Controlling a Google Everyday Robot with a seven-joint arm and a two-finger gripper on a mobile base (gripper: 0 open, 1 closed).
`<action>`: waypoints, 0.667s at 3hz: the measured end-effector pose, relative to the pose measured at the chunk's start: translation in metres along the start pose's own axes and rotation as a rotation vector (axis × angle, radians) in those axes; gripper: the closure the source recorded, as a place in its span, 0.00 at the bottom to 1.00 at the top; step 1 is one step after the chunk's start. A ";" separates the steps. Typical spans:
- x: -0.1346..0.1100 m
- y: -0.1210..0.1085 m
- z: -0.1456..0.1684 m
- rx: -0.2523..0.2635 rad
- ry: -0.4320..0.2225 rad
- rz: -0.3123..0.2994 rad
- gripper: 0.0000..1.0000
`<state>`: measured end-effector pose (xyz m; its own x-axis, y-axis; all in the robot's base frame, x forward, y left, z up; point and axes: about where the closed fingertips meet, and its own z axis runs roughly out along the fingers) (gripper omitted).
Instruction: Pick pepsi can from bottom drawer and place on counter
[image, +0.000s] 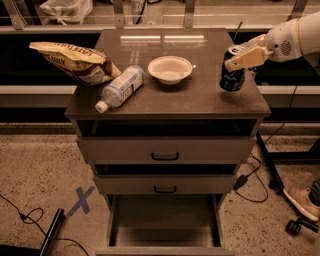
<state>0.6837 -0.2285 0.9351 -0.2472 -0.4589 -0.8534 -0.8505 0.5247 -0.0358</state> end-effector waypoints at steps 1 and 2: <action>0.004 -0.017 0.005 0.038 -0.014 0.029 1.00; 0.004 -0.037 0.013 0.085 -0.022 0.054 1.00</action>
Offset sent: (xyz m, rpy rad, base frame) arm 0.0595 -0.0251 -0.0074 0.0284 -0.0314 -0.1783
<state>0.7198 -0.2405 0.9258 -0.2807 -0.4131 -0.8664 -0.7933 0.6079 -0.0328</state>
